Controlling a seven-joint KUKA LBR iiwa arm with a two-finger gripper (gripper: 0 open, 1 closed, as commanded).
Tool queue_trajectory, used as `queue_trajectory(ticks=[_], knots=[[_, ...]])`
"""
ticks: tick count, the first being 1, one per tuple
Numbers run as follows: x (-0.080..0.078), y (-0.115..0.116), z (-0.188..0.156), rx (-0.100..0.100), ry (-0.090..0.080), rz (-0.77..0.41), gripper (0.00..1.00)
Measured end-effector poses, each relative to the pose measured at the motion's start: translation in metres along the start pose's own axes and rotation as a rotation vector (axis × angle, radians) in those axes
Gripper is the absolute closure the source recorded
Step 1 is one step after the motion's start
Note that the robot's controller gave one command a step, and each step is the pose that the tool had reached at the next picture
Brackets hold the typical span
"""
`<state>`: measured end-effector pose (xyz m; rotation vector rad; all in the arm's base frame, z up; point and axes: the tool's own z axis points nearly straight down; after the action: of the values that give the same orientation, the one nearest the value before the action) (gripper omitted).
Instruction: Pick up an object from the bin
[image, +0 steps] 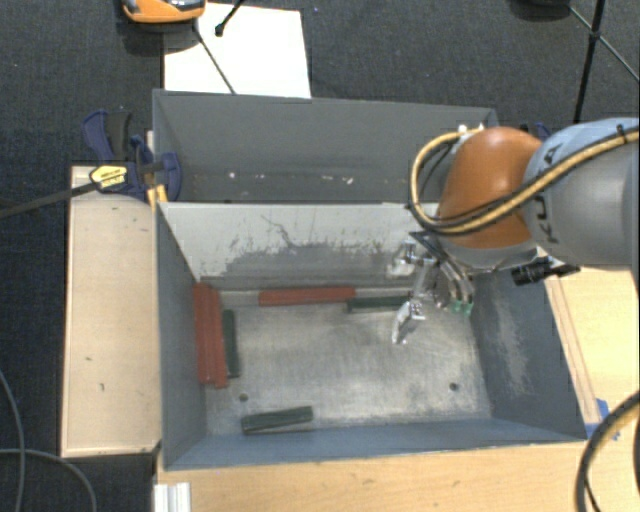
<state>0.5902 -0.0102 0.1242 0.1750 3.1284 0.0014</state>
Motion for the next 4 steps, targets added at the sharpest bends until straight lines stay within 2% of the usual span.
queue_trajectory(ticks=[1,2,3,4], knots=[[0.007,0.018,0.043,0.001,0.005,-0.080,0.00],[-0.006,0.016,0.049,-0.003,-0.011,0.046,1.00],[-0.006,0.016,0.049,-0.003,-0.011,0.045,1.00],[-0.008,0.017,0.004,0.000,0.001,0.043,1.00]])
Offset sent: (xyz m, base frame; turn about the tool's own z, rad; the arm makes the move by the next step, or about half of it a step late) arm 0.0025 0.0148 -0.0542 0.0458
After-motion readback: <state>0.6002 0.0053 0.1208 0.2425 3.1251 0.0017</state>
